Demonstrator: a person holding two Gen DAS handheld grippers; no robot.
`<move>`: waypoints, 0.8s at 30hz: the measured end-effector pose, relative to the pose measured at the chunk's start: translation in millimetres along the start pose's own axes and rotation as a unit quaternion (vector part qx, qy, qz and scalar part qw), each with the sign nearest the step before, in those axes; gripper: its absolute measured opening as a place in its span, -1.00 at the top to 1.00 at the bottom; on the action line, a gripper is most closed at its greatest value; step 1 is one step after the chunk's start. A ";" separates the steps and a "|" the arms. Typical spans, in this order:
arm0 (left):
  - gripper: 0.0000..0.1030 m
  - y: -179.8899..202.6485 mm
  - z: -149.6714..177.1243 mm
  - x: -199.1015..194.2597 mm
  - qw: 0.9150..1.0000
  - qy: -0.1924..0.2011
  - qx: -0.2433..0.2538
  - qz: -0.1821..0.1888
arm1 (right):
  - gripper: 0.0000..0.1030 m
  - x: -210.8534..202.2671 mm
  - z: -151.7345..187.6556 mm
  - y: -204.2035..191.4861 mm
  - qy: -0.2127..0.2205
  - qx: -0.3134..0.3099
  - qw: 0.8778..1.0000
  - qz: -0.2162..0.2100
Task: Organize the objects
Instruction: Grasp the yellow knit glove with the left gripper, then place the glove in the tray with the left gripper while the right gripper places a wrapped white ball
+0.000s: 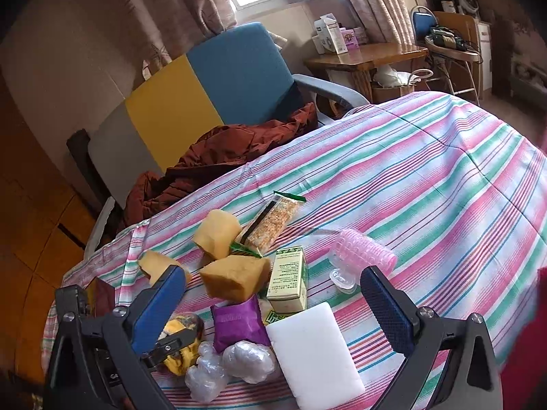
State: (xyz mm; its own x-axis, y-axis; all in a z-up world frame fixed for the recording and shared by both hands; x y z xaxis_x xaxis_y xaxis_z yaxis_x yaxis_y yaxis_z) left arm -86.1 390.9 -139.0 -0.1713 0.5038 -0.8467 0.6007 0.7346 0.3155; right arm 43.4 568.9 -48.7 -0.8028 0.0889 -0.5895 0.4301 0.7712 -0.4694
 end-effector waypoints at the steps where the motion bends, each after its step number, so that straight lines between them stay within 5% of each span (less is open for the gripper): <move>1: 0.03 -1.7 1.7 -8.5 1.000 0.010 0.003 -0.004 | -0.99 -0.3 0.0 -3.9 0.000 -0.004 1.000 -0.012; 8: 0.03 -13.4 13.7 -75.0 0.996 0.078 0.026 -0.043 | -0.97 7.6 18.9 -58.7 -0.047 -0.086 0.989 -0.113; 11: 0.03 -21.3 19.2 -96.5 0.994 0.095 0.023 -0.052 | -0.66 17.4 43.4 -86.8 -0.102 -0.137 0.974 -0.149; 17: 0.03 -43.3 32.6 -129.3 0.991 0.123 0.007 -0.060 | -0.10 53.6 91.9 -90.3 -0.211 -0.194 0.954 -0.089; 24: 0.02 -69.1 49.4 -161.7 0.987 0.149 -0.014 -0.066 | -0.08 71.5 112.7 -73.0 -0.271 -0.165 0.947 -0.057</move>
State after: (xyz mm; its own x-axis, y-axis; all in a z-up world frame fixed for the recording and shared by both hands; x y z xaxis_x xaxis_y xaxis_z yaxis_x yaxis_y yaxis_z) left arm -61.4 236.2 -45.1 -0.4709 0.5103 -0.7196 0.5362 0.8133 0.2259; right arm 1.2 448.0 -130.7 -0.4684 -0.2740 -0.8400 0.1287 0.9194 -0.3717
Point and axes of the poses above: each gripper's, at about its wrist camera, not at the fingertips, and x roughly the way its jaws point, y to its right, z to its underside, the point moved 6 cm from there along x, roughly the way its jaws point, and after that the axes turned 8 degrees about -z, right-handed, at the moved point
